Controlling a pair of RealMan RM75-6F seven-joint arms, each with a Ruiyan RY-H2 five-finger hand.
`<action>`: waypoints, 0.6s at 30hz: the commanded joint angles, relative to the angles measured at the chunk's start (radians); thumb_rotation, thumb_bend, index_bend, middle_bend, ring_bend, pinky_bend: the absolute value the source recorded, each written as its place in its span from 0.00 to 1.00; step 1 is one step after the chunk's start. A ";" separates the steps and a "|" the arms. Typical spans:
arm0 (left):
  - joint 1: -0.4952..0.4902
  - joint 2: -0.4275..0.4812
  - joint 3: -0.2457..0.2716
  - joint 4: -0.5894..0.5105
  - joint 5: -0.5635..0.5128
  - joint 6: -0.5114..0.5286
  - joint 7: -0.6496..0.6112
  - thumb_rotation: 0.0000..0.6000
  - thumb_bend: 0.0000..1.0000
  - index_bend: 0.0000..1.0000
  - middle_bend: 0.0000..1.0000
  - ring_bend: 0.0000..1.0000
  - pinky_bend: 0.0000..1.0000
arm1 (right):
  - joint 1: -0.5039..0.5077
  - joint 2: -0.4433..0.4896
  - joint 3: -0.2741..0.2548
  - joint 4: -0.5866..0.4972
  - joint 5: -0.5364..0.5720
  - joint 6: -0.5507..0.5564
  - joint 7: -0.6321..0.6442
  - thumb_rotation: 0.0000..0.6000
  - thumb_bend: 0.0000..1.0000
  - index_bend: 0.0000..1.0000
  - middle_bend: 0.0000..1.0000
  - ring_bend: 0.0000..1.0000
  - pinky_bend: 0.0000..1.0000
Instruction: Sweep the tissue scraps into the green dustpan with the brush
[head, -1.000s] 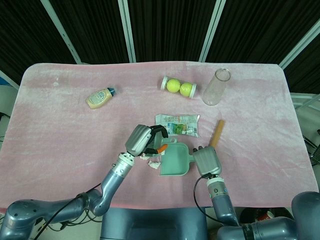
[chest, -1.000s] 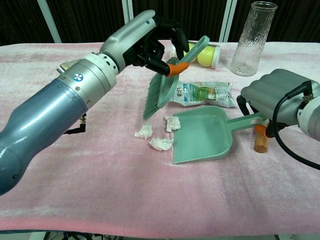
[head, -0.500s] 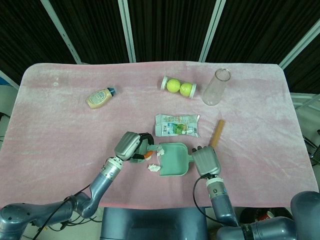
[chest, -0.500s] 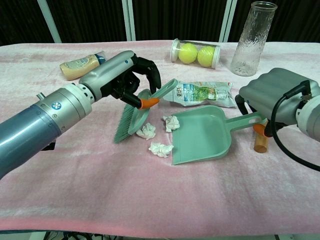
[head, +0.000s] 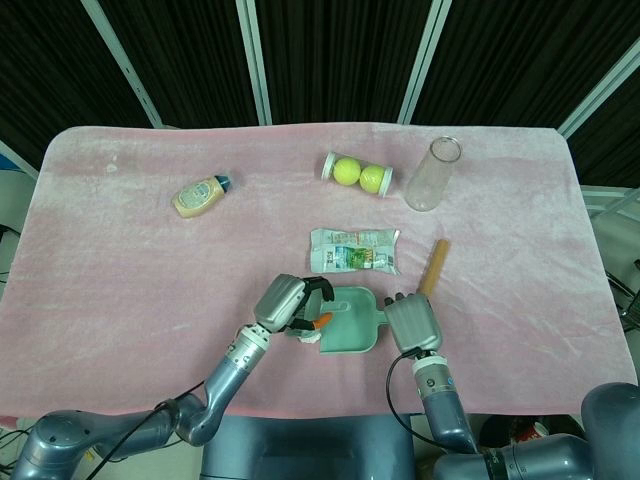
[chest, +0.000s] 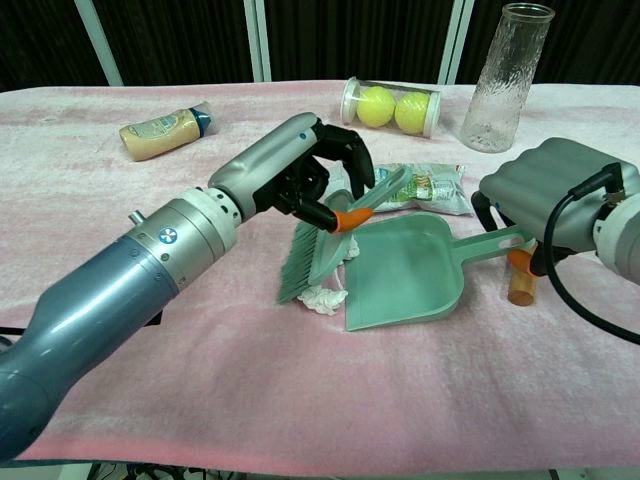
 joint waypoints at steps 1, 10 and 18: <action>-0.017 -0.036 -0.021 0.020 0.003 0.013 -0.009 1.00 0.37 0.55 0.64 0.83 0.97 | -0.001 0.001 -0.001 -0.003 0.000 0.000 0.000 1.00 0.39 0.51 0.50 0.60 0.73; -0.053 -0.098 -0.067 0.042 0.016 0.046 -0.039 1.00 0.37 0.55 0.64 0.83 0.97 | -0.001 -0.013 -0.001 -0.007 0.001 0.008 -0.003 1.00 0.39 0.51 0.50 0.60 0.73; -0.054 -0.070 -0.084 0.029 0.031 0.080 -0.069 1.00 0.37 0.55 0.64 0.83 0.97 | -0.004 -0.023 -0.006 -0.019 -0.004 0.017 -0.008 1.00 0.39 0.51 0.51 0.60 0.73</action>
